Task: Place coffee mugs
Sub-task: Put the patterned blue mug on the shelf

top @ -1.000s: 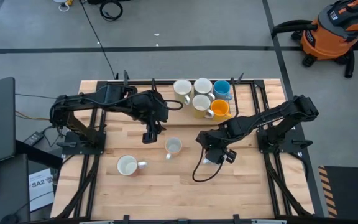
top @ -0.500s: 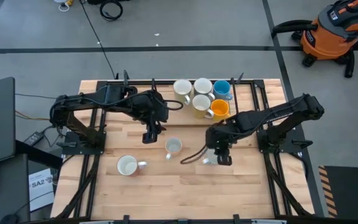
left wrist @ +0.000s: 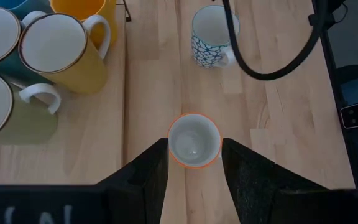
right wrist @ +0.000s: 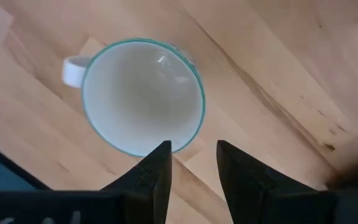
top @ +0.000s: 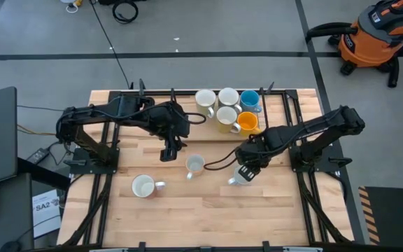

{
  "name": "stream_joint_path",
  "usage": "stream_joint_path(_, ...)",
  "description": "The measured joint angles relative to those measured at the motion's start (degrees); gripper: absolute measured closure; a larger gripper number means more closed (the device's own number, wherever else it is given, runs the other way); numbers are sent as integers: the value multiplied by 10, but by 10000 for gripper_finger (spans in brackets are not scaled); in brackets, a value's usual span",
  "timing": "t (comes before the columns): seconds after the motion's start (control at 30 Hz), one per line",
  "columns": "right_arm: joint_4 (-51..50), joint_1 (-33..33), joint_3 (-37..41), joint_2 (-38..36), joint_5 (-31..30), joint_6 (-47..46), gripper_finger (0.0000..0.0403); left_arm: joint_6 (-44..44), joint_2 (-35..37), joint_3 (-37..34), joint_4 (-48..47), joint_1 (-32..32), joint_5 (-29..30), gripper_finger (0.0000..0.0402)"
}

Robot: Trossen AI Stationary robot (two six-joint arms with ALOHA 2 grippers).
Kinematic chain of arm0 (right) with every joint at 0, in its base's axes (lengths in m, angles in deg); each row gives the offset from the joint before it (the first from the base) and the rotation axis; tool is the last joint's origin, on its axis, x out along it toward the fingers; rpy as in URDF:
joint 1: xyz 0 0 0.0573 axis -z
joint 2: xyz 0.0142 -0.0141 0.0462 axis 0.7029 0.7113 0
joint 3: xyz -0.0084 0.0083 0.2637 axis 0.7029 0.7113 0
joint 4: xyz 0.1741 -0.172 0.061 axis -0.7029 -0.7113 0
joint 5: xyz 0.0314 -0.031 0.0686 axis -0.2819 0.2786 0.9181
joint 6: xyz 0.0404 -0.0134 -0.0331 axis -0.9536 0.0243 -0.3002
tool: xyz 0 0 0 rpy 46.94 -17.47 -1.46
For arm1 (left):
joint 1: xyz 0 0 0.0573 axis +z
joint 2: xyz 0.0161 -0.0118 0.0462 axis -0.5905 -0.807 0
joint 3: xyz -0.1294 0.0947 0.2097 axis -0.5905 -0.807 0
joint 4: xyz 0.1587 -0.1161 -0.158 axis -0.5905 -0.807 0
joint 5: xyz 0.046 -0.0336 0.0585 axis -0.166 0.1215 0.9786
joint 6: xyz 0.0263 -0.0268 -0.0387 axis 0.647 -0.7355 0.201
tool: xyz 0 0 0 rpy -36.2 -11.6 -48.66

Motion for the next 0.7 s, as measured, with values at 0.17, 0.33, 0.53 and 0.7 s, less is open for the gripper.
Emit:
stream_joint_path(0.17, 28, 0, 26, 0, -7, -11, 270, 0, 0, 0, 0, 0, 0, 246)
stream_joint_path(0.33, 60, 0, 50, 0, -18, -27, 270, 3, 0, 0, 0, 0, 0, 246)
stream_joint_path(0.53, 115, 0, 84, 0, -12, -26, 270, 7, 0, 0, 0, 0, 0, 246)
stream_joint_path(0.7, 141, 0, 107, 0, -11, -3, 288, 7, 0, 0, 0, 0, 0, 246)
